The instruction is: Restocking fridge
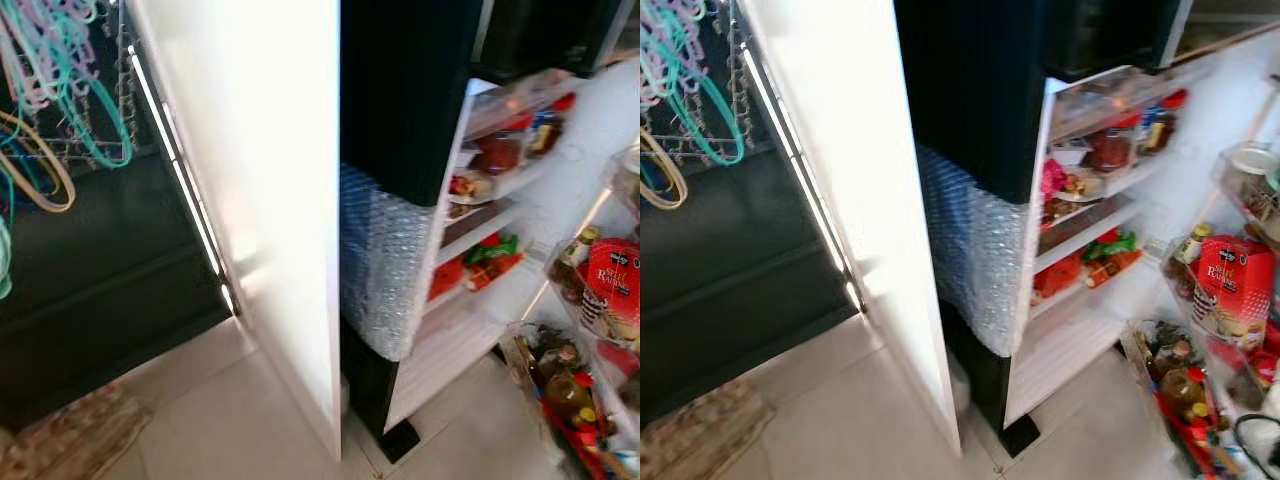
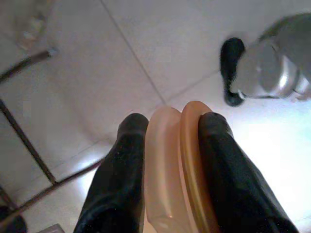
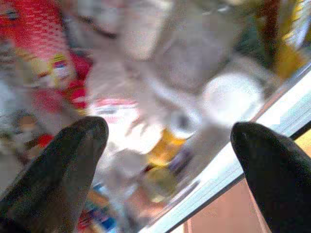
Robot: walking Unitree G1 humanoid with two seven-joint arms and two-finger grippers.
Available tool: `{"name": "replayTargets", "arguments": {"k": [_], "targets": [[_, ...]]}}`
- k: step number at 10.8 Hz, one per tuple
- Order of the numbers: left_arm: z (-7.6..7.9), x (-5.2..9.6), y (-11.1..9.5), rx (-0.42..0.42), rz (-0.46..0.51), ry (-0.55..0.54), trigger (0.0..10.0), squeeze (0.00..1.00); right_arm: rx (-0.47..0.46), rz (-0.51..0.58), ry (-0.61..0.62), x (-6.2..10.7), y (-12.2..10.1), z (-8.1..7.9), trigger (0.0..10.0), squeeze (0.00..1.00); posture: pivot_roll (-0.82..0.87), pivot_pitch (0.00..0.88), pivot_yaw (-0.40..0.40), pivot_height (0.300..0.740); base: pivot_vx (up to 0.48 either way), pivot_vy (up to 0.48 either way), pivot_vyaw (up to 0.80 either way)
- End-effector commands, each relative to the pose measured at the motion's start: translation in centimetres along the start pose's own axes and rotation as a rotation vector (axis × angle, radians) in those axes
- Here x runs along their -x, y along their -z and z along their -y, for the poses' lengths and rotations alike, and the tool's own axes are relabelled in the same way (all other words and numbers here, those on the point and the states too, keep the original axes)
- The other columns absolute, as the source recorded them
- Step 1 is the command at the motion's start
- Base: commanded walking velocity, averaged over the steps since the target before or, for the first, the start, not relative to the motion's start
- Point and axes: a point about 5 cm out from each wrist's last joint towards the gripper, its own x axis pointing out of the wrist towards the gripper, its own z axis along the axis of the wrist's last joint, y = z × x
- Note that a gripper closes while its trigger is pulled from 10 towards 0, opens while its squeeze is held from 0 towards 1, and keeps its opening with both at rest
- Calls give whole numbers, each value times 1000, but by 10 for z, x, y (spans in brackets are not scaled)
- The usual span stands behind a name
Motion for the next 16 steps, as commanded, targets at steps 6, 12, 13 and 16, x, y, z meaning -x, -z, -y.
{"name": "replayTargets", "arguments": {"k": [6,12,13,16], "targets": [[31,-12,-65,-35,104,31,10000,0,247,-483,-762,106,88,-119,10000,0,-77,0,49,740,0,0,0],[38,-13,-75,-87,113,29,10000,0,416,-491,-897,133,100,-130,10000,0,-77,0,76,740,0,0,0],[30,-13,-74,-85,112,21,10000,0,336,-510,-833,126,96,-131,10000,0,-78,0,77,740,0,0,0],[5,-10,-65,-72,97,2,10000,0,174,-641,-675,126,101,-126,10000,0,-62,0,73,740,0,-80,0]]}}
